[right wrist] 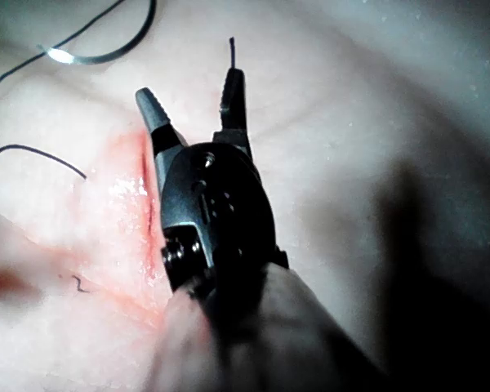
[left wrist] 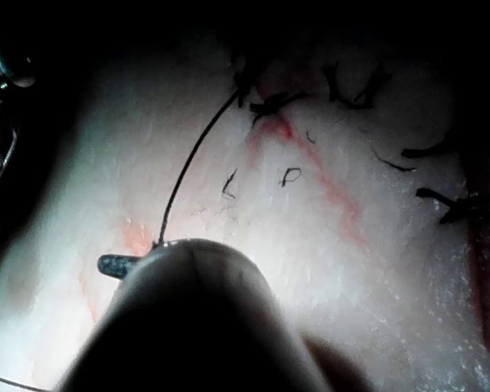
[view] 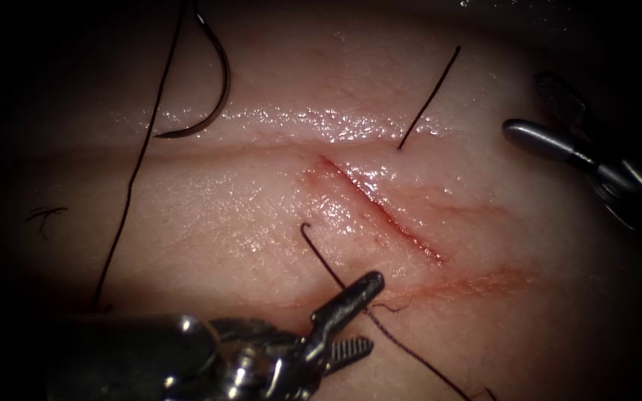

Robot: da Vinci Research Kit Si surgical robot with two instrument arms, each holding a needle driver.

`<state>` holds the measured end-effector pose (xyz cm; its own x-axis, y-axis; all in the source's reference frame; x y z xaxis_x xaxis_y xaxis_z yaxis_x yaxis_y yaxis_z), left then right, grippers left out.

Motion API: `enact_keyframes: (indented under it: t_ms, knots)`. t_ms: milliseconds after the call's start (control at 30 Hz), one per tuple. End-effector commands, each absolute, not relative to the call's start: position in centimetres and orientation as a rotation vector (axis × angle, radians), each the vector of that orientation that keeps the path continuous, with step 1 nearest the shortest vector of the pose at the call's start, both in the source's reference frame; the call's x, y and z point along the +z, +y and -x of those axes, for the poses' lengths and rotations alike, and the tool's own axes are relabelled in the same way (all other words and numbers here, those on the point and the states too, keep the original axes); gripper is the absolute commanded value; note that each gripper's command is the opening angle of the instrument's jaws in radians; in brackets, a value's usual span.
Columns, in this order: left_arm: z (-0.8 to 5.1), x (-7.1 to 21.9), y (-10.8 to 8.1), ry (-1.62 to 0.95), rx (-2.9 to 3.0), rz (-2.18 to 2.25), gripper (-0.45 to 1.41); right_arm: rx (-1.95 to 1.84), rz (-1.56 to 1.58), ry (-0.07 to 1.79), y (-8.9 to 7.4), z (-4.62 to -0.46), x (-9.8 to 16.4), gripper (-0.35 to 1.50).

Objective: Wound Closure

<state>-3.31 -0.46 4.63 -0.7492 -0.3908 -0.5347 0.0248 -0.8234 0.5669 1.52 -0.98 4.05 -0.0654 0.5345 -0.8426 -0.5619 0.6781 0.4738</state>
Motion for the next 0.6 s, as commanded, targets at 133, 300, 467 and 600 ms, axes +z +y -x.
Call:
enact_keyframes:
  t_ms: [133, 300, 467, 600]
  knots:
    - [3.53, 4.76, -0.54, -0.805, -2.56, -1.037, 0.48, 0.898, 0.026, 1.37, -1.0, -1.63, 4.1, 0.84]
    - [3.7, 4.87, -0.56, -0.811, -2.514, -1.088, 0.48, 0.897, 0.029, 1.37, -1.01, -1.65, 4.11, 0.83]
    - [3.76, 4.91, -0.57, -0.812, -2.474, -1.121, 0.48, 0.898, 0.032, 1.37, -1.02, -1.67, 4.12, 0.78]
    - [3.79, 4.88, -0.6, -0.81, -2.456, -1.141, 0.44, 0.894, 0.034, 1.372, -1.03, -1.67, 4.15, 0.73]
